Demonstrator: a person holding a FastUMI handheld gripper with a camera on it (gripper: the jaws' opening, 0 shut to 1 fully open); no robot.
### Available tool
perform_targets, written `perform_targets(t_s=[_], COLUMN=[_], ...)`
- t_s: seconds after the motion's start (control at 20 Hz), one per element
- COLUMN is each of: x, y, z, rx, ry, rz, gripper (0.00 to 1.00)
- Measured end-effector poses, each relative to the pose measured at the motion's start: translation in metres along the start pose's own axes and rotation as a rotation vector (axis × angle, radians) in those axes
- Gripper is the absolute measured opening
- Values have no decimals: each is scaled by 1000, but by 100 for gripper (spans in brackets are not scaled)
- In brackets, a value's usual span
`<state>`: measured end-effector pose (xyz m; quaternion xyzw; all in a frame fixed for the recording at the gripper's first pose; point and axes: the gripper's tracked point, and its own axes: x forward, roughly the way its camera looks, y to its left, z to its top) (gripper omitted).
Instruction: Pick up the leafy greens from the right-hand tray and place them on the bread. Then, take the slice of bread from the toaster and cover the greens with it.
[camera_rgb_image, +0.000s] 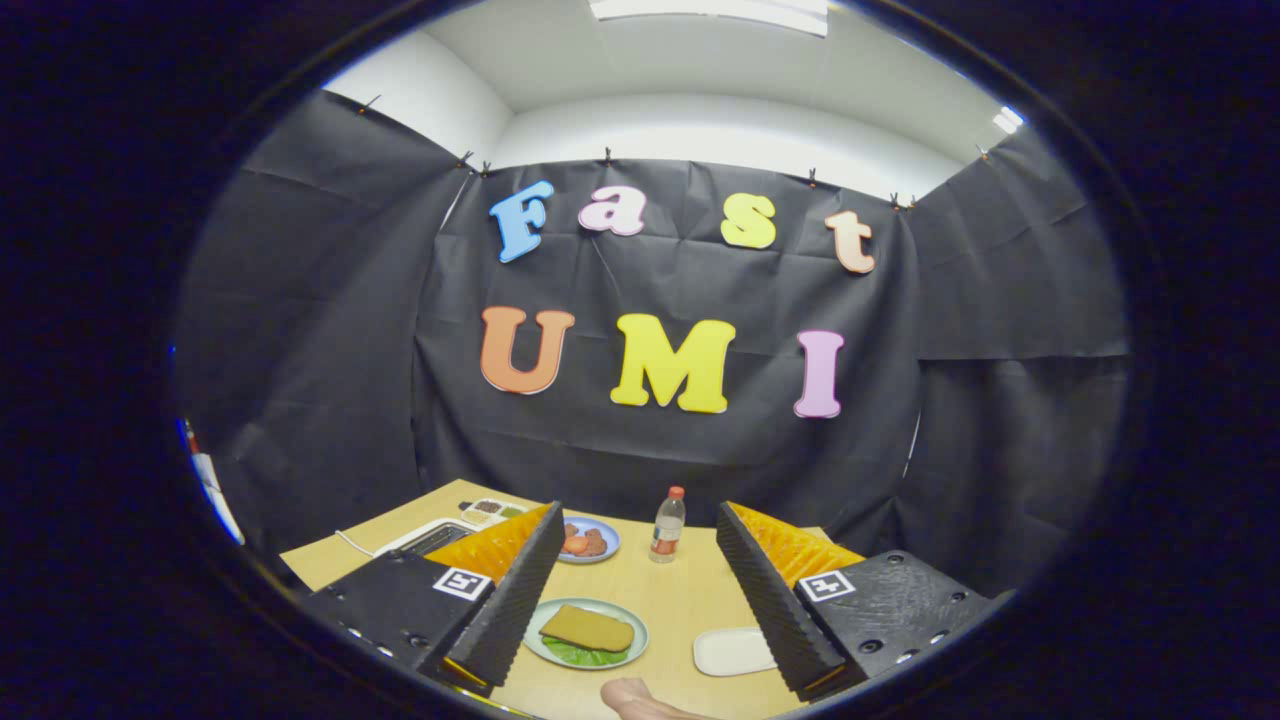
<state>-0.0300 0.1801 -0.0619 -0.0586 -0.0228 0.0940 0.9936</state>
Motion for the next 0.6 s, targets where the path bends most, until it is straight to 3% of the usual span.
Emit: perform_targets(t_s=[0.4,0.6], x=[3,-1], y=[-14,-13], z=[-23,-16], rx=[72,43], ry=[64,26], rz=[-62,-71], gripper=[95,95])
